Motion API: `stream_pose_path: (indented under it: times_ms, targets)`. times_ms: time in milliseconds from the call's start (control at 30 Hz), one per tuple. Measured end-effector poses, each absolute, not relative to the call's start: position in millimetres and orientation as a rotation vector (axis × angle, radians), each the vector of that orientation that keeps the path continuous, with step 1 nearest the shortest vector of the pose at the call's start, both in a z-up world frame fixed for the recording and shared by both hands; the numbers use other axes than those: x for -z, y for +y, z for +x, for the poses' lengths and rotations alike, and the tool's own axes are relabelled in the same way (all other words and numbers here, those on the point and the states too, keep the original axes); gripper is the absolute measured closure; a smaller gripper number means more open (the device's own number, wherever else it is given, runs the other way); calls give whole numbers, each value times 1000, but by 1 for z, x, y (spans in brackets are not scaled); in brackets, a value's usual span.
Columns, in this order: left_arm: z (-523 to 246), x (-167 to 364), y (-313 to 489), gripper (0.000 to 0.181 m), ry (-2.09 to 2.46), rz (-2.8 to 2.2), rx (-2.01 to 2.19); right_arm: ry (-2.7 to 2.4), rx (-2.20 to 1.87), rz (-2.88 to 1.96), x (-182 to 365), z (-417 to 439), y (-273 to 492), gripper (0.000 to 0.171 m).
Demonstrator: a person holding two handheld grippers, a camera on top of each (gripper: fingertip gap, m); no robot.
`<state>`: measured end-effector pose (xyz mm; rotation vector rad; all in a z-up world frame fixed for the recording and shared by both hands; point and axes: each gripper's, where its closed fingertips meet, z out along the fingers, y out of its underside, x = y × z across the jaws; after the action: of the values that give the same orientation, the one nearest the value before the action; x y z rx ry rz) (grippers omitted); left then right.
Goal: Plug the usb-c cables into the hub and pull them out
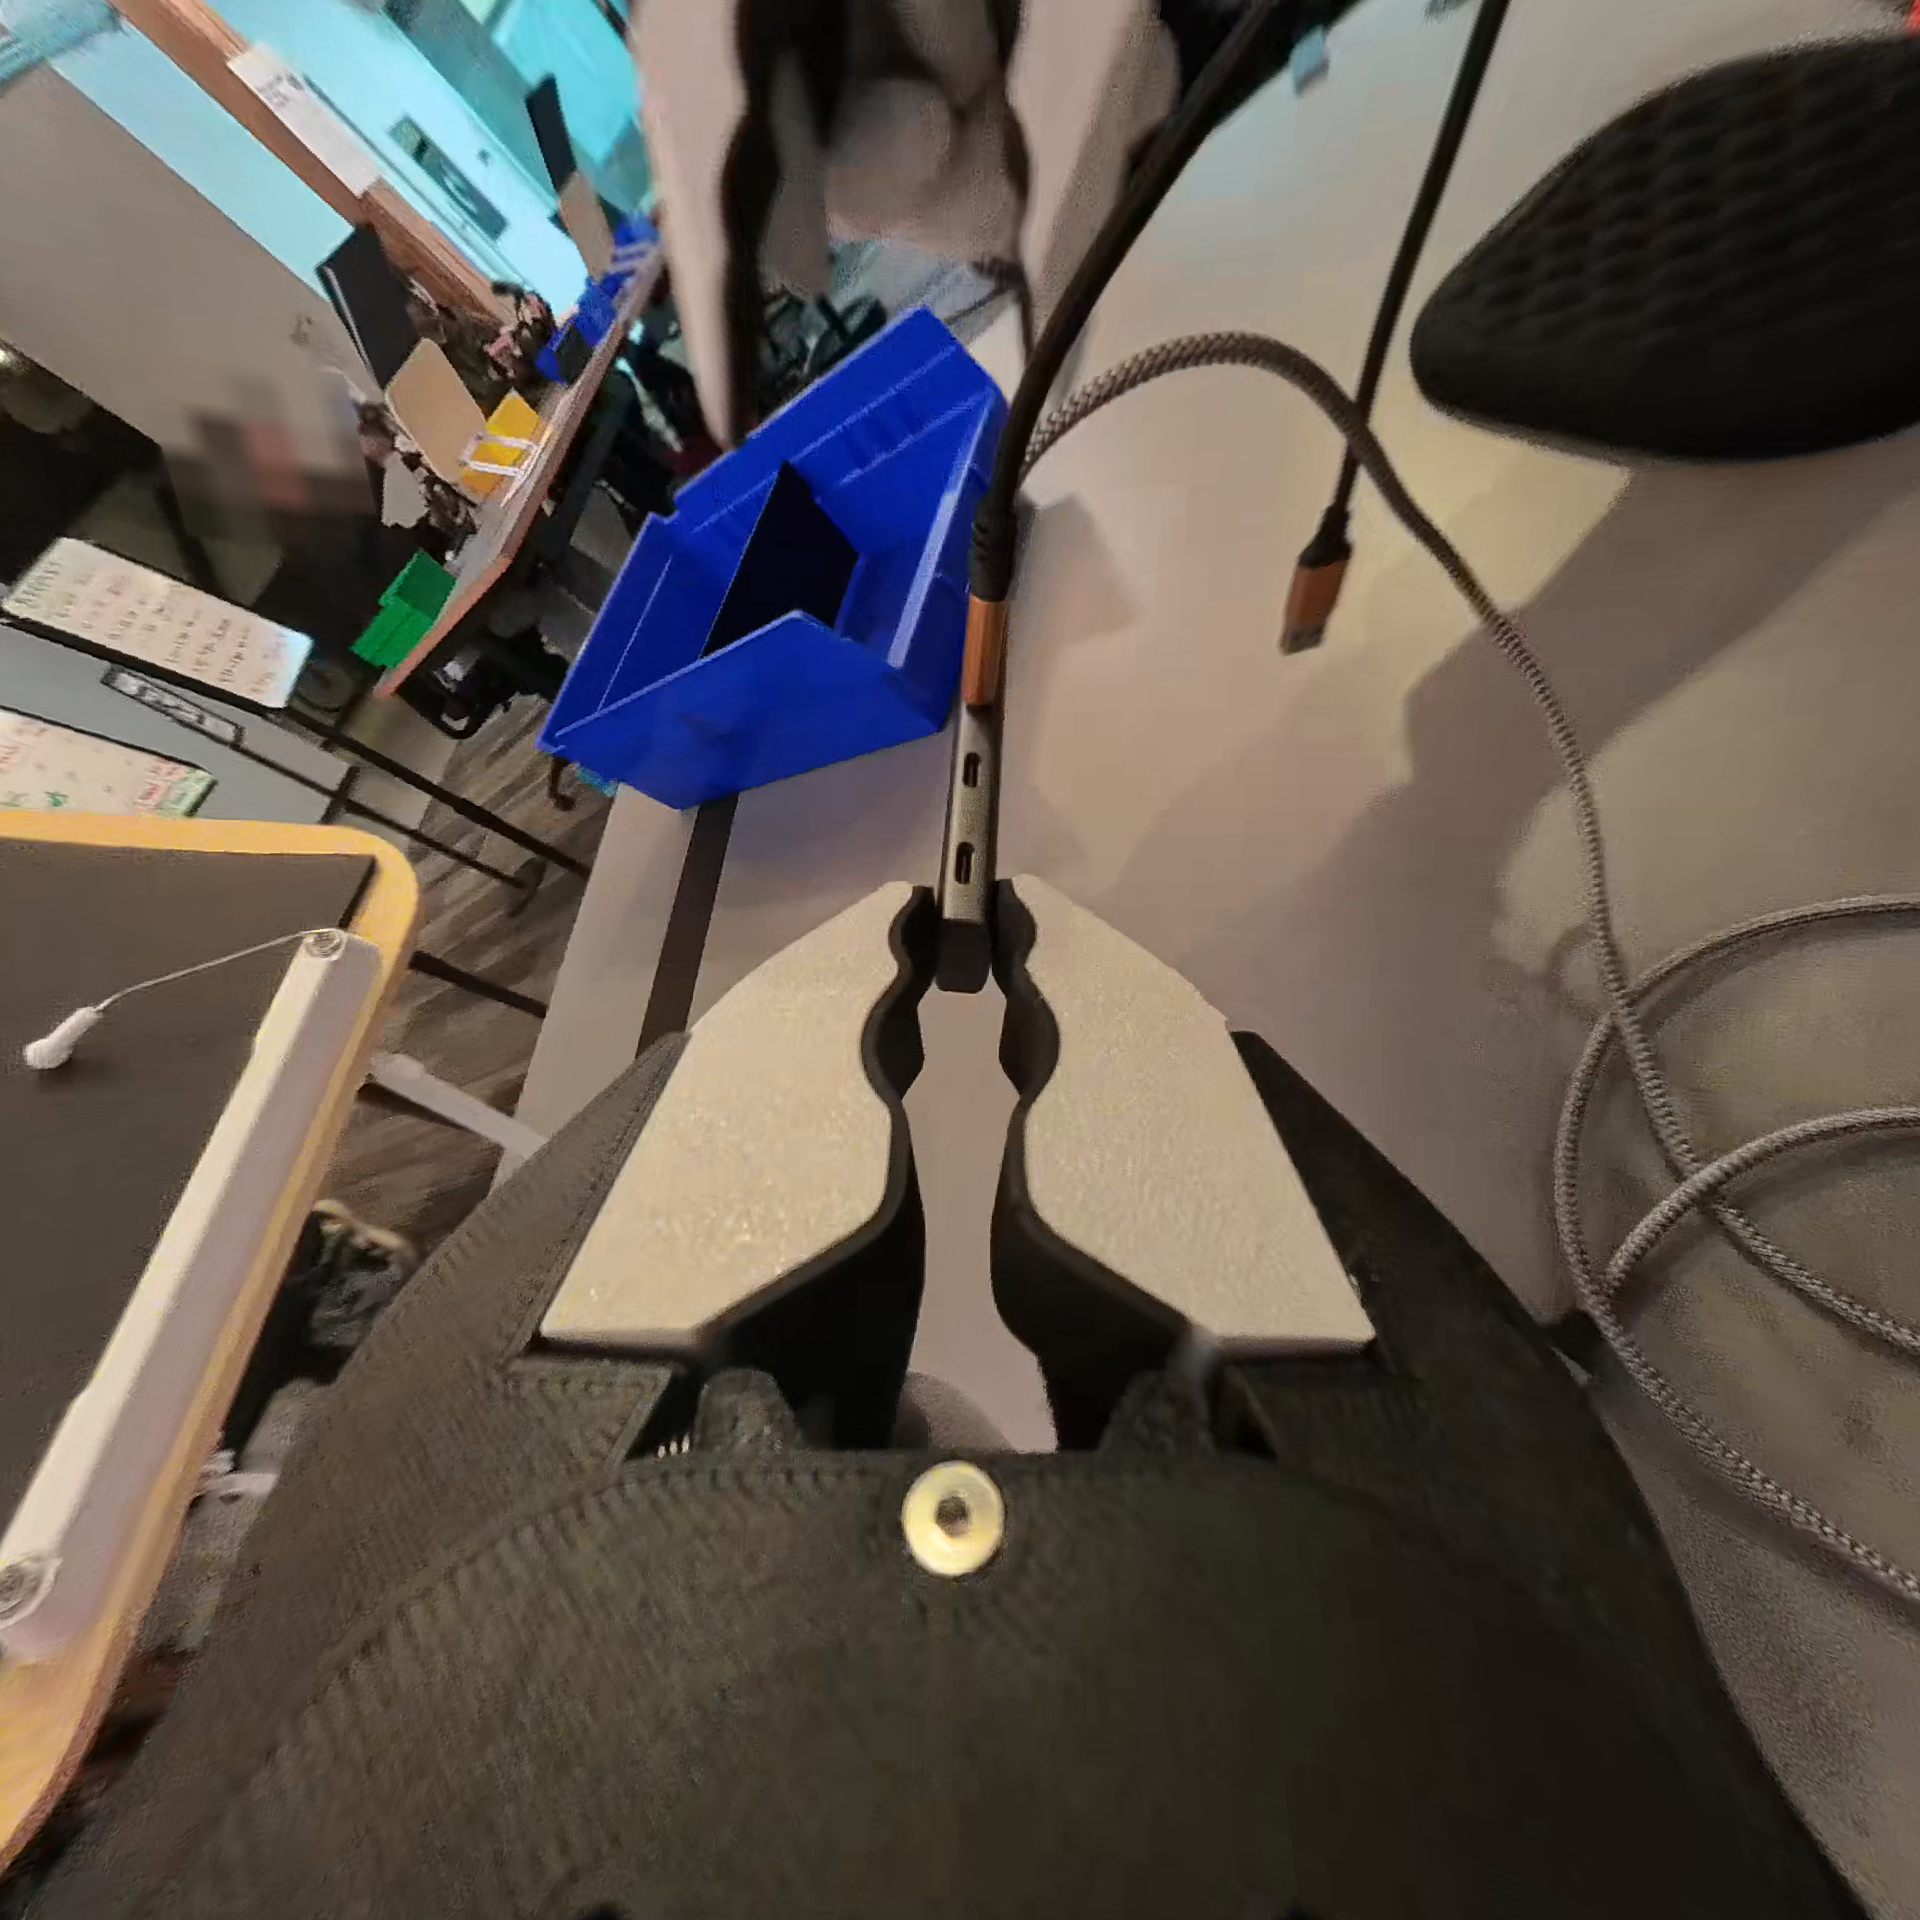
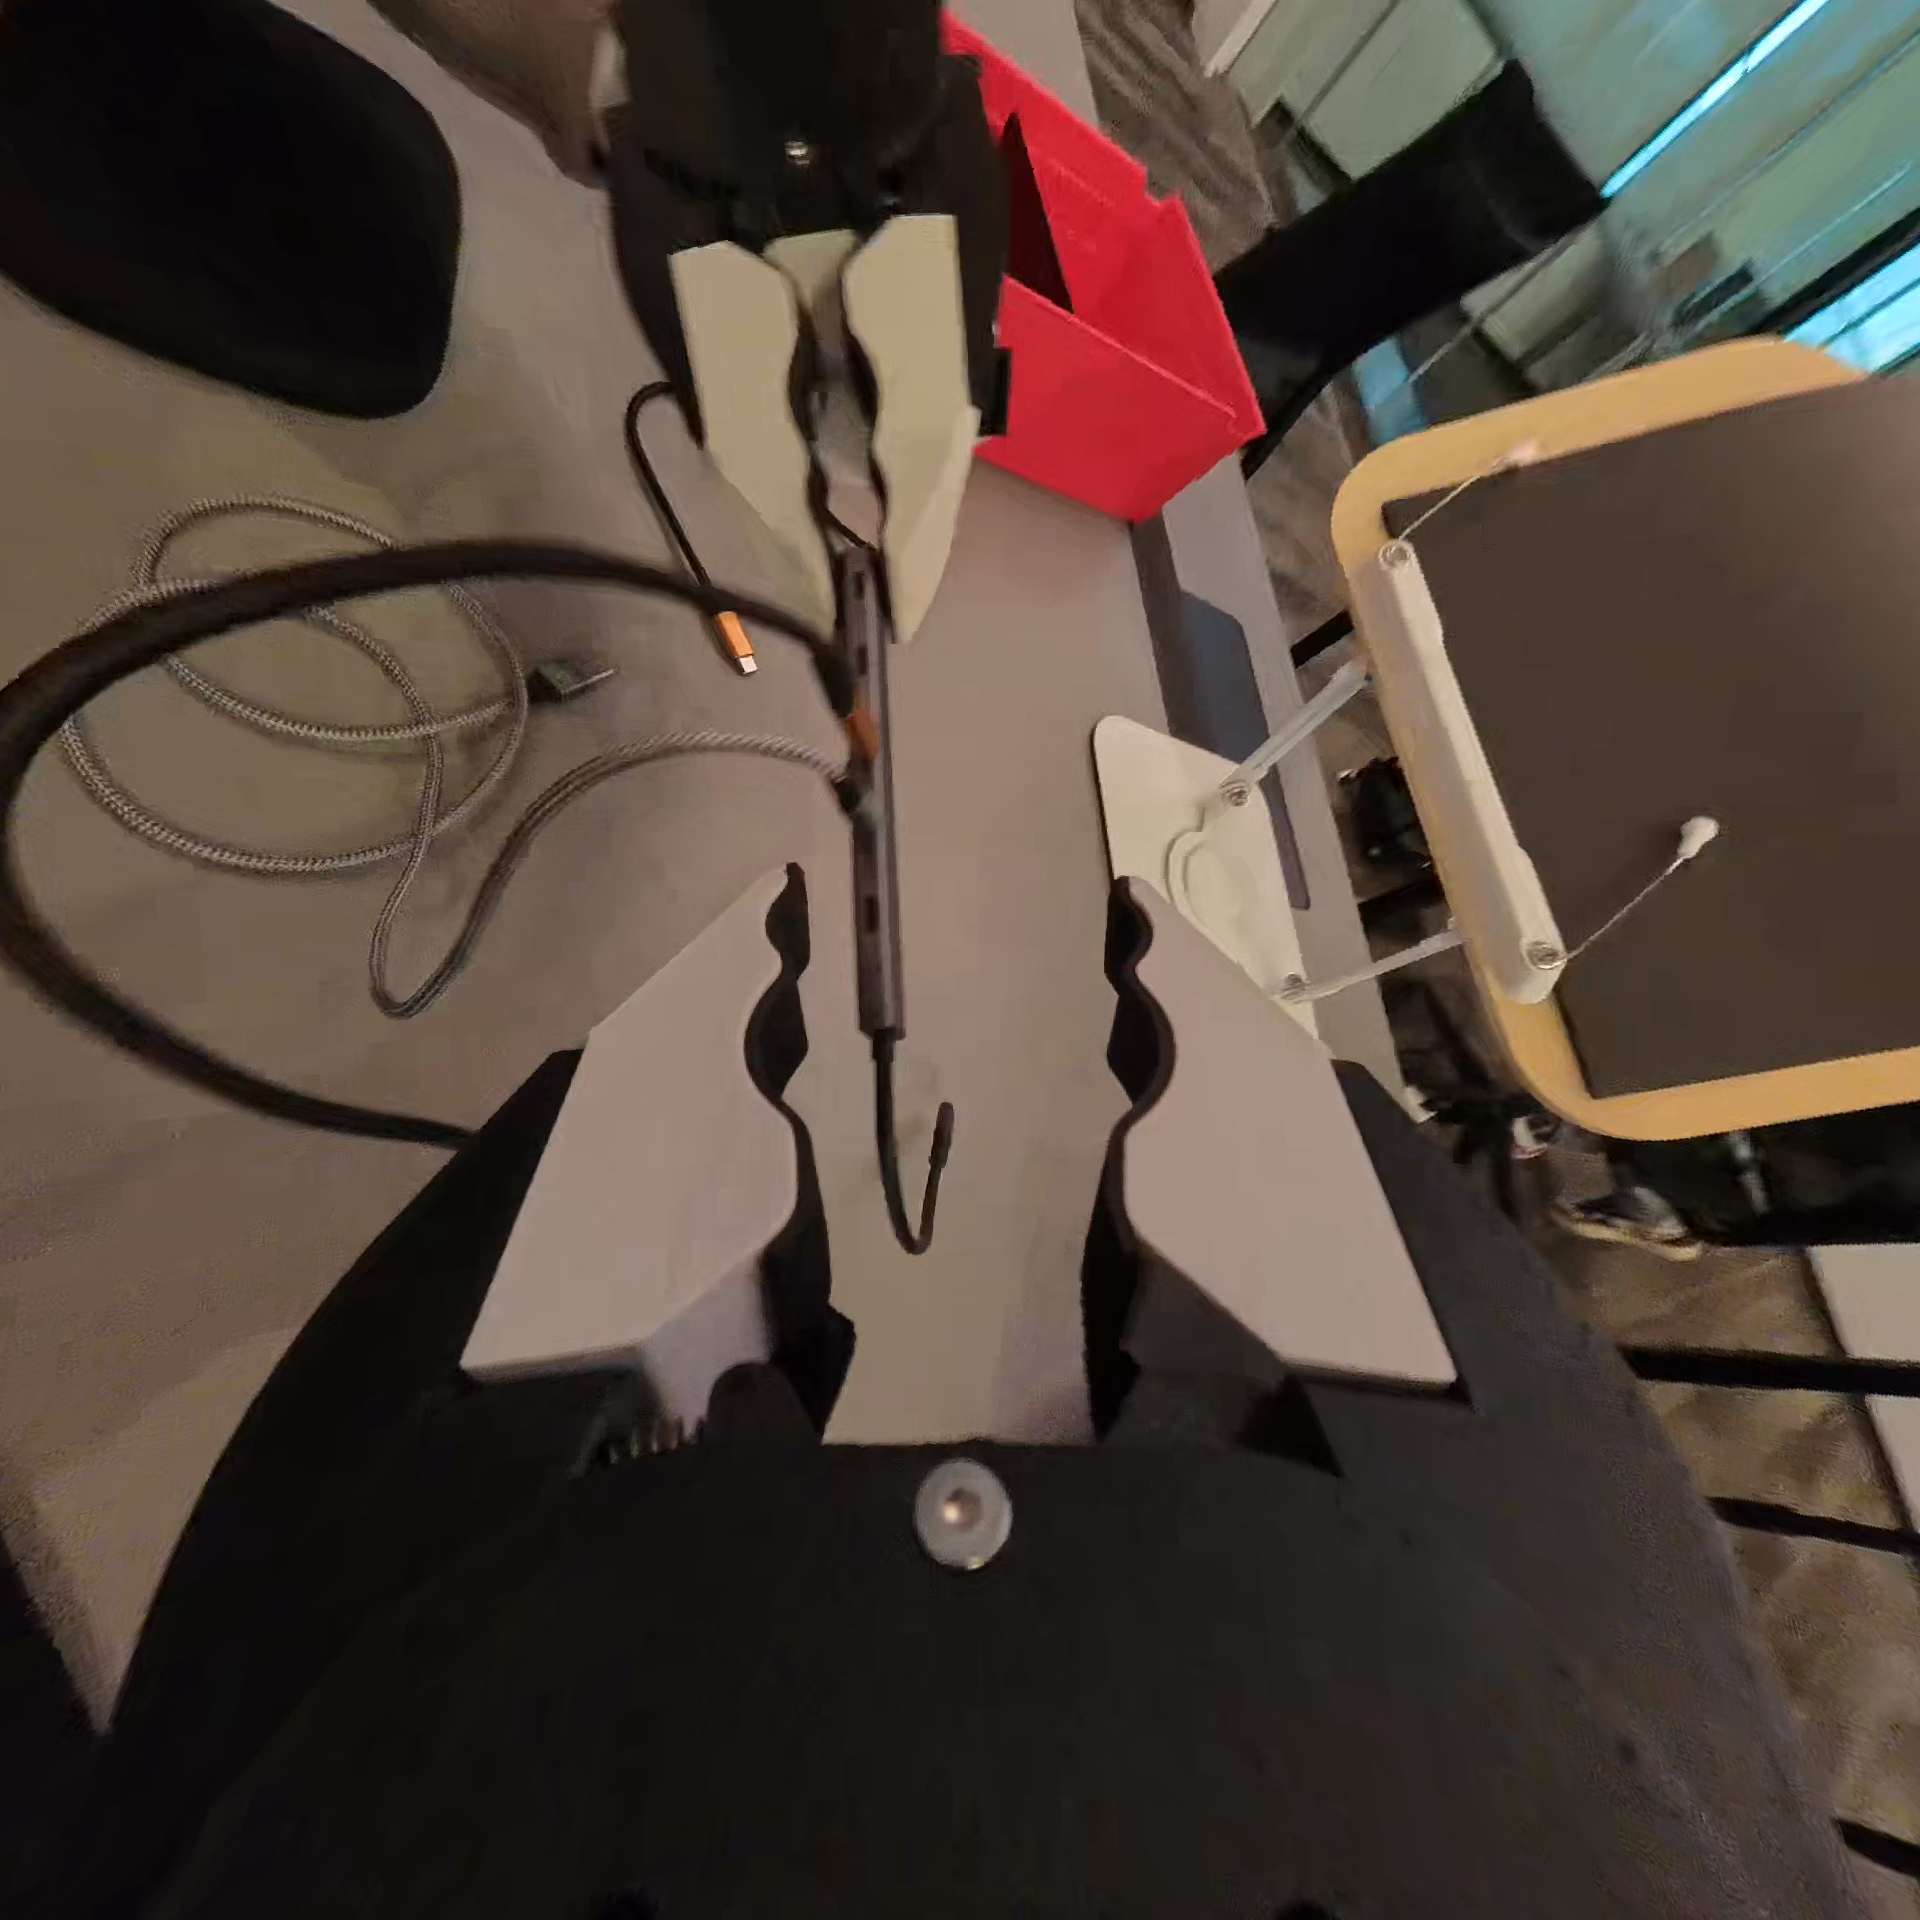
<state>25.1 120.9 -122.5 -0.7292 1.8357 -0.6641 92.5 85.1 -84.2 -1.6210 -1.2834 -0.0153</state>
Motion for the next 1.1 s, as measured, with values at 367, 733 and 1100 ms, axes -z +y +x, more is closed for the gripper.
stream_pose_path:
  times_ms: [367, 733, 1100]
  targets:
    - [34, 79, 93, 170, 1785, -601, 947, -1339, 32, -1266, 84, 61, 83, 138]
    - [39, 50, 80, 170, 1728, -520, 1095, -1210, -163, -1159, 55, 55, 85, 135]
    - [34, 19, 79, 170, 1666, -469, 1202, -1188, -205, -1073, 42, 66, 79, 137]
